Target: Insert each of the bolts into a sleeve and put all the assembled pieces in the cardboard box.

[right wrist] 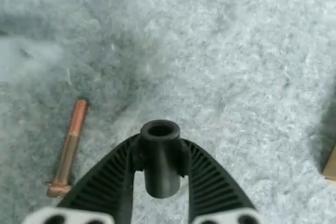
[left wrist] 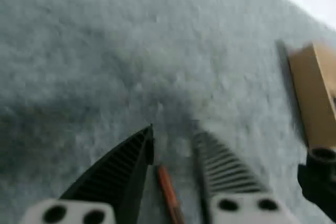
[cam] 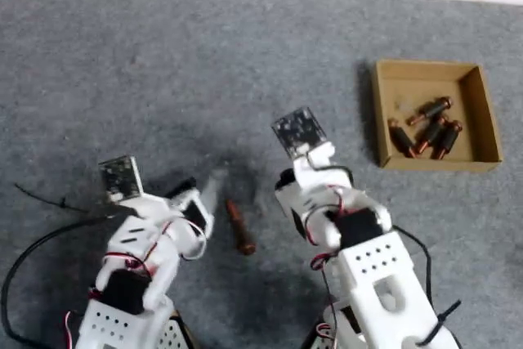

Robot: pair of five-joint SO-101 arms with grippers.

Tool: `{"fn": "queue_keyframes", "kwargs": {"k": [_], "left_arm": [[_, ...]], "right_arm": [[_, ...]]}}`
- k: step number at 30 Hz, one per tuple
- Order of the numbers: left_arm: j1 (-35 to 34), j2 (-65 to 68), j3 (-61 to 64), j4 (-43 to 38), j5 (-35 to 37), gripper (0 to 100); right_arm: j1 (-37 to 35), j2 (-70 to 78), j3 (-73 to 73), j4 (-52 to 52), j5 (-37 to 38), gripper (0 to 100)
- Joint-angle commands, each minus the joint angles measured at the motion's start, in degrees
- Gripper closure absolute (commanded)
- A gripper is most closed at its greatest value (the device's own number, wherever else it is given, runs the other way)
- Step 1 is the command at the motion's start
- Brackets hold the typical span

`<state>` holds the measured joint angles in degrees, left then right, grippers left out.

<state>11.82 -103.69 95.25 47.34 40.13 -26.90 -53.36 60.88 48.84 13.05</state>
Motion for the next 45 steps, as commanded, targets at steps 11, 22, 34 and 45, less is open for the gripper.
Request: {"fn": "queue_keyframes", "kwargs": {"k": [11,22,34,45], "left_arm": [[13.8,-0.1,1.3,1.8,1.2,80],[13.3,-0.1,-0.7,2.0,3.3,79],[10.6,9.9,-13.8,7.4,3.1,79],[13.8,53.4,-27.7,7.4,9.5,78]], "right_arm": [[0.7,-4.0,2.3,-1.8,-0.5,99.5],[0.7,-4.0,2.3,-1.8,-0.5,99.5],[0.7,-4.0,4.4,-2.1,-0.5,99.5],[3.0,-4.0,4.5,-3.6,-0.5,99.5]]}}
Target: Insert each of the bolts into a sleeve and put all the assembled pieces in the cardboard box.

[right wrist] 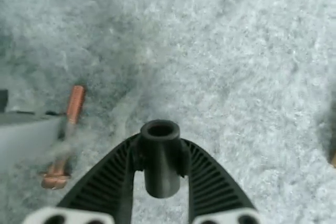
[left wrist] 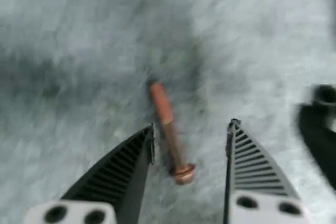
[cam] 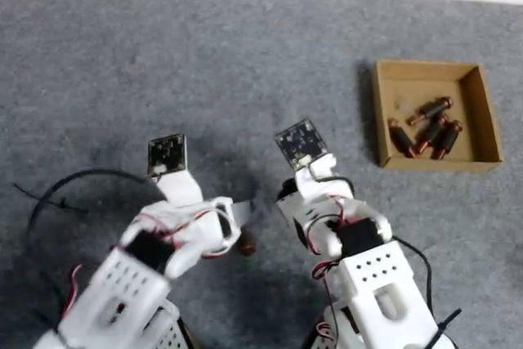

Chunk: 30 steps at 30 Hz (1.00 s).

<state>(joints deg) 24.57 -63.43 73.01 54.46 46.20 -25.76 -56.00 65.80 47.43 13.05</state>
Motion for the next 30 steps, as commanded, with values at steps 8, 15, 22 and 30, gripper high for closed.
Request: {"fn": "queue_keyframes", "kwargs": {"k": [8,15,22,30], "left_arm": [[7.3,27.1,-8.6,0.3,6.2,78],[7.3,38.2,-10.2,-5.6,5.9,79],[7.2,48.0,-16.4,-3.4,5.8,79],[7.0,51.0,-20.3,2.4,5.7,79]], "right_arm": [[2.4,-1.4,1.5,-4.9,-0.4,99.5],[2.4,-1.4,1.5,-4.9,-0.4,99.5],[2.4,-1.4,1.5,-4.9,-0.4,99.5],[2.4,-1.4,1.5,-4.9,-0.4,99.5]]}}
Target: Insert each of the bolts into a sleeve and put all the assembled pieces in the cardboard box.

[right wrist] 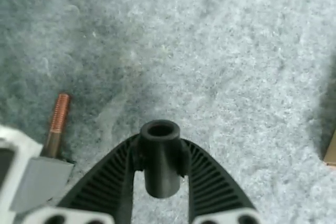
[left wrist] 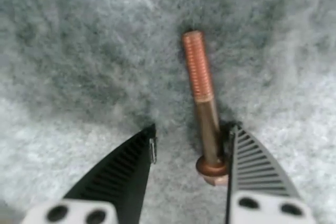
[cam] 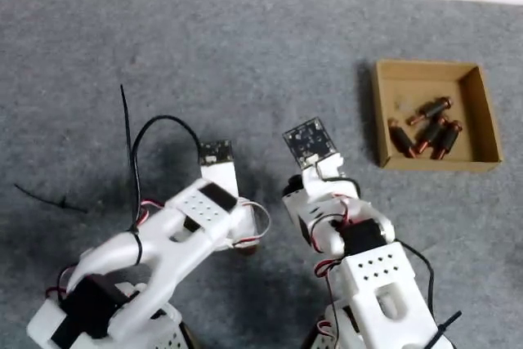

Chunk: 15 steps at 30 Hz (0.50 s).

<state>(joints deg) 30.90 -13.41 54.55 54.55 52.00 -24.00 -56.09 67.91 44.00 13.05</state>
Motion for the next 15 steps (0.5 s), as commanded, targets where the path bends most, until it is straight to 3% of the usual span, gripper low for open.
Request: {"fn": "queue_keyframes", "kwargs": {"k": [1,6,12,15], "left_arm": [[0.7,1.0,-1.8,2.4,-0.1,80],[0.0,0.9,-1.8,2.4,-5.6,100],[-3.6,0.5,-3.4,2.6,-8.8,99],[-8.9,0.5,-8.4,4.6,-11.9,99]], "right_arm": [[0.7,-1.3,-0.1,-1.5,-0.4,99.5],[0.7,-1.3,0.8,-1.5,-0.4,99.5],[0.7,-1.3,0.9,-1.5,-0.4,99.5],[0.7,-1.5,1.6,-1.7,-0.4,99.5]]}}
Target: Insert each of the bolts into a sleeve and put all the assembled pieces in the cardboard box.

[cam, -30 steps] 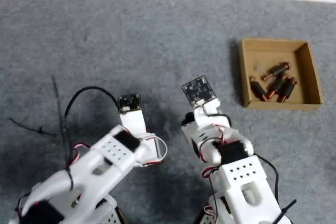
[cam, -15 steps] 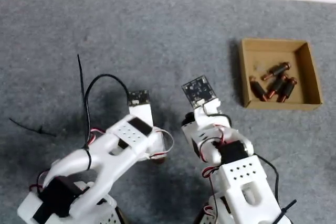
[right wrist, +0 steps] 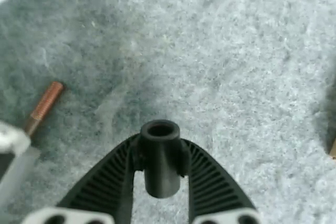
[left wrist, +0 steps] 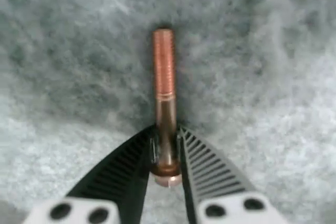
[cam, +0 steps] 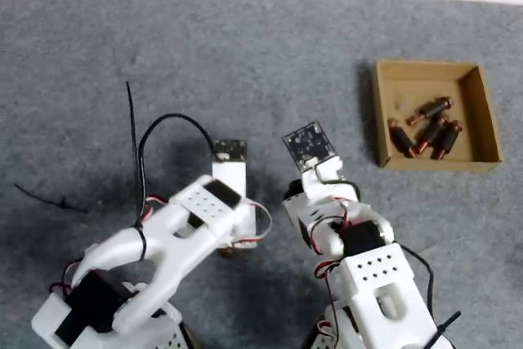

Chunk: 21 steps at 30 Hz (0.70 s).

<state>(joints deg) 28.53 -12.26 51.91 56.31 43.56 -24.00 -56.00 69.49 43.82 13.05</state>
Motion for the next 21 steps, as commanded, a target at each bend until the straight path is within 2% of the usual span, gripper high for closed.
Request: {"fn": "queue_keyframes", "kwargs": {"k": [1,5,9,14,17,21], "left_arm": [[-8.9,-0.7,-8.0,4.4,-5.8,99],[-19.3,-0.7,-16.0,11.8,-22.1,99],[-27.1,-0.7,-17.5,11.9,-47.4,99],[-29.1,-0.2,-17.5,8.1,-80.5,99],[-30.4,-0.1,-17.5,6.4,-98.0,99],[-30.5,-0.1,-17.5,6.0,-113.7,99]], "right_arm": [[0.7,-1.8,0.6,-2.4,-0.4,99.5],[2.5,-1.8,3.5,-7.6,-0.4,99.5],[4.6,-1.8,5.1,-10.2,-0.5,99.5],[4.7,-1.9,6.1,-11.5,-0.8,99.5],[4.8,-1.9,6.3,-12.9,-0.9,99.5],[4.8,-1.9,8.7,-16.0,-0.5,99.5]]}}
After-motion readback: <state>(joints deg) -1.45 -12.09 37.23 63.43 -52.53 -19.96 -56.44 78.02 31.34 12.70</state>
